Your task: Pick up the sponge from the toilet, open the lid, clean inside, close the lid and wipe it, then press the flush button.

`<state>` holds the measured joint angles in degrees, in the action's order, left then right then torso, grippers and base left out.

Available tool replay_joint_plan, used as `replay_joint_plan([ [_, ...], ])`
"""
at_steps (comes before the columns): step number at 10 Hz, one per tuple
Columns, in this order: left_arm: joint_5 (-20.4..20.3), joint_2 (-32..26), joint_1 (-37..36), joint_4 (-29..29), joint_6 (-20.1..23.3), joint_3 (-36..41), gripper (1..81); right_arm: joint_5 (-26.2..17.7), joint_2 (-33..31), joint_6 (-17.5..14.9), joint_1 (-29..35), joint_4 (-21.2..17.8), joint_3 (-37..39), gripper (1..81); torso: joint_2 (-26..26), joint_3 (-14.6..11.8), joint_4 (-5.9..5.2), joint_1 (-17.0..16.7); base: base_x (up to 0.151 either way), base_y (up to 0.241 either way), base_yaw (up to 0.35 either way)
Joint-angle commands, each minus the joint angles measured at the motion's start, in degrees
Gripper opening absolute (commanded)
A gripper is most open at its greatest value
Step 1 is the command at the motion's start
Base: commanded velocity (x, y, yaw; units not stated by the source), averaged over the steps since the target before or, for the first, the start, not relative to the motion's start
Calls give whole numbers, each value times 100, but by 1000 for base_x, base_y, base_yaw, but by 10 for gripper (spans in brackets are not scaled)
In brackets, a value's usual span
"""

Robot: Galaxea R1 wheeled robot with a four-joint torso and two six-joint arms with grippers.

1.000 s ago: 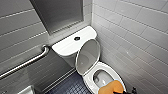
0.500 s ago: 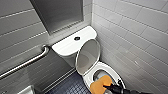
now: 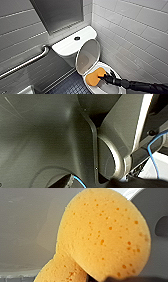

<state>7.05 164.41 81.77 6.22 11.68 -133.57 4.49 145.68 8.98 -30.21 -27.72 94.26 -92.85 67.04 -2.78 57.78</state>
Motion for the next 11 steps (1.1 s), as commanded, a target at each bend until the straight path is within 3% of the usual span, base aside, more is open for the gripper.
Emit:
replay_joint_plan([
  [1,517,13,159,-59,-8,77,811,-695,465,-11,818,-181,637,10,0,0,0,0,0,0,0],
  [7,525,30,238,-59,-43,77,811,-888,1852,138,897,-286,2384,10,2,2,0,0,0,0,0],
  [11,526,65,238,-16,-34,77,811,-967,1872,147,370,-102,2509,10,2,5,0,0,0,0,0],
])
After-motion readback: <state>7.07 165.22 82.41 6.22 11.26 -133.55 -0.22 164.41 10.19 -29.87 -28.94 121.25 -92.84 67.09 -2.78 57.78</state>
